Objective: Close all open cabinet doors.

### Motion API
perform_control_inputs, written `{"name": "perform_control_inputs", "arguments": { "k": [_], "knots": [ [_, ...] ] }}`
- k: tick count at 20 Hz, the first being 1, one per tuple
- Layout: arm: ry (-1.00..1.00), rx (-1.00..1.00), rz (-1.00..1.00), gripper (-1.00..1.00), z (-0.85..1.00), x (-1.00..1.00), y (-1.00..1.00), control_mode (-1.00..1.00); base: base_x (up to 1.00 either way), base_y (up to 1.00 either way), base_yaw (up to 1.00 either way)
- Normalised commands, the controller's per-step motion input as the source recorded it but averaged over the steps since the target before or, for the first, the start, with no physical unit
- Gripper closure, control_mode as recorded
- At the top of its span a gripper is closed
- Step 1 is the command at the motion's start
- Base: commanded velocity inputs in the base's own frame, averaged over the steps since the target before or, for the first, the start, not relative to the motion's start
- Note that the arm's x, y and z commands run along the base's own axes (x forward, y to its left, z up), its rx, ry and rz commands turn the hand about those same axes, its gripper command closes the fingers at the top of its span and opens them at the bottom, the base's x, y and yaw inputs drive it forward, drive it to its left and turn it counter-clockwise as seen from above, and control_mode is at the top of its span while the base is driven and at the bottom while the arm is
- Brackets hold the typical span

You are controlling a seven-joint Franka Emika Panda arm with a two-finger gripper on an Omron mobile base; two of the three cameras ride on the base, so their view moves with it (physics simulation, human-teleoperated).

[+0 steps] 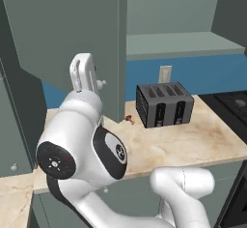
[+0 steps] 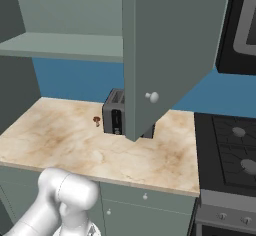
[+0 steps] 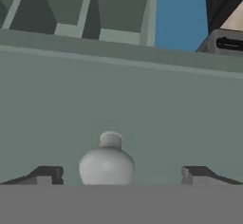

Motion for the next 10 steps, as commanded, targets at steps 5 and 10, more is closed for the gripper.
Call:
{"name": "perform_control_inputs", "arguments": {
  "k": [5,10],
  "knots": [
    [-0.05,0.06,-0.11,-1.0,0.0,0.34,-0.27,-1.0,0.0,0.0,0.0],
    [-0.02,0.06,-0.05,-1.0,0.0,0.45,-0.38,-1.0,0.0,0.0,0.0]
  ]
}}
